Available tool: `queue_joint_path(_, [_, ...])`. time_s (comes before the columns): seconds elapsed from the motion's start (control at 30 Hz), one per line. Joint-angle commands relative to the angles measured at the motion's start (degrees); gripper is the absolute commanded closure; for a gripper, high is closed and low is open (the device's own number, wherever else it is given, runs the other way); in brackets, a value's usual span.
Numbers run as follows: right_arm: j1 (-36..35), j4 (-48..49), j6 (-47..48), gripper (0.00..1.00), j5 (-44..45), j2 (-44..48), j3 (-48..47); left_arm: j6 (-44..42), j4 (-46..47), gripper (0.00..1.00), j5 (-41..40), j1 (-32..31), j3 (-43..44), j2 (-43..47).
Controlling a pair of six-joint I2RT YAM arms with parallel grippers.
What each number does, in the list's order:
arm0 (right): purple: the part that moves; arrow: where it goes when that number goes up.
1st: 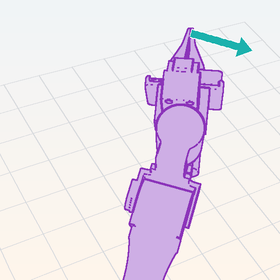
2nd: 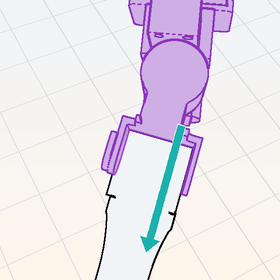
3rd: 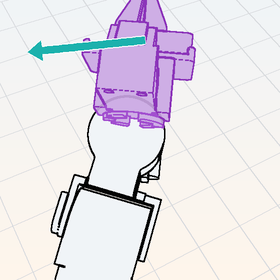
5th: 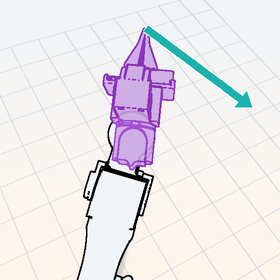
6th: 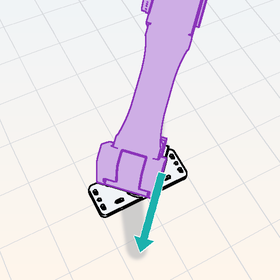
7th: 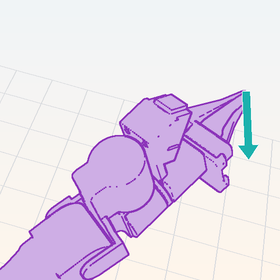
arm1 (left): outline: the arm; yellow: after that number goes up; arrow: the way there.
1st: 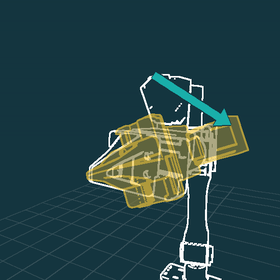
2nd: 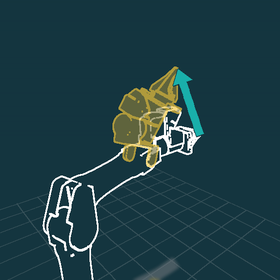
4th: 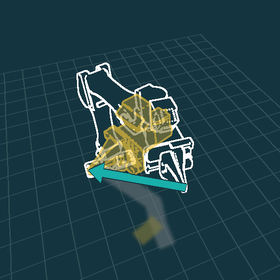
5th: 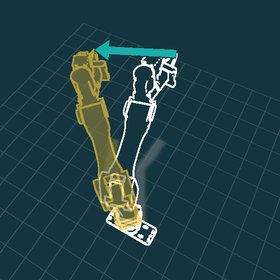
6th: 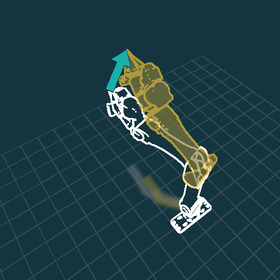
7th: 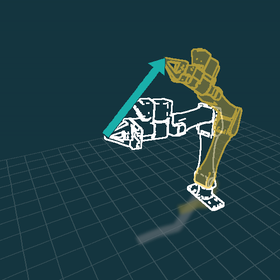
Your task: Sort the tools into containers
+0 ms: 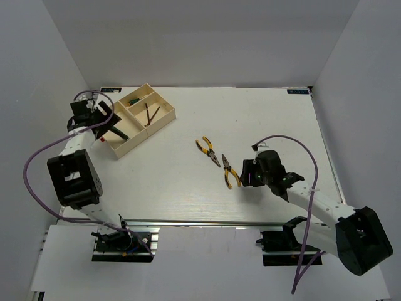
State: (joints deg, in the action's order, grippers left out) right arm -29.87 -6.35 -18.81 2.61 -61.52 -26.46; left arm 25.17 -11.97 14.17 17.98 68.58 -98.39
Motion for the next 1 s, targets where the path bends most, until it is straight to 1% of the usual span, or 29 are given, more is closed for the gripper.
queue_joint_path(0.0, [-0.3,0.0,0.8,0.4,-1.9,-1.1,-2.6,-1.1,-1.0,0.08,1.0,-1.4,3.3,8.0])
queue_joint_path(0.03, [-0.3,-0.2,0.9,0.42,-2.0,-1.9,-3.1,-1.1,-1.3,0.05,0.7,-1.4,3.1,9.1])
queue_joint_path(0.07, [-0.3,-0.2,0.9,0.43,-3.8,-2.4,-3.1,-1.6,-1.4,0.04,0.6,-1.9,3.0,10.0])
queue_joint_path(0.13, [-0.1,-0.1,0.9,0.44,-4.1,-3.8,-3.3,-2.3,-2.1,0.02,-0.5,-2.6,2.7,12.3])
queue_joint_path(0.27, [-0.4,-0.1,0.4,0.44,-4.5,-4.8,-3.5,-3.9,-3.0,0.02,-1.6,-4.6,2.2,12.9])
queue_joint_path(0.4, [-0.5,0.1,-0.2,0.44,-3.7,-4.1,-3.1,-3.7,-3.8,0.02,-0.1,-5.9,1.7,13.1])
queue_joint_path(0.47, [-0.5,0.2,-0.1,0.44,-3.6,-4.7,-2.9,-3.4,-3.4,0.02,0.2,-7.6,-0.4,15.5])
queue_joint_path(0.57, [-0.5,0.7,-0.1,0.46,-4.0,-5.8,-2.6,-3.2,-4.7,0.02,0.9,-9.6,-2.5,19.3])
queue_joint_path(0.6, [-0.5,1.2,0.1,0.48,-4.1,-6.9,-2.7,-3.1,-4.9,0.02,1.4,-10.2,-4.4,20.4])
queue_joint_path(0.77, [-0.8,1.8,0.4,0.51,-5.2,-9.1,-4.1,-3.0,-6.4,0.02,1.6,-15.8,-10.3,27.8])
queue_joint_path(0.83, [-0.9,2.0,0.4,0.51,-4.7,-9.9,-4.6,-3.5,-6.8,0.02,2.3,-17.8,-13.0,29.3])
queue_joint_path(0.87, [-1.0,1.9,0.5,0.51,-4.6,-10.8,-5.1,-3.8,-7.5,0.02,2.3,-20.1,-13.7,30.2])
queue_joint_path(0.97, [-1.3,1.3,0.7,0.51,-4.2,-12.7,-5.9,-4.3,-8.9,0.02,0.5,-24.5,-17.2,31.2])
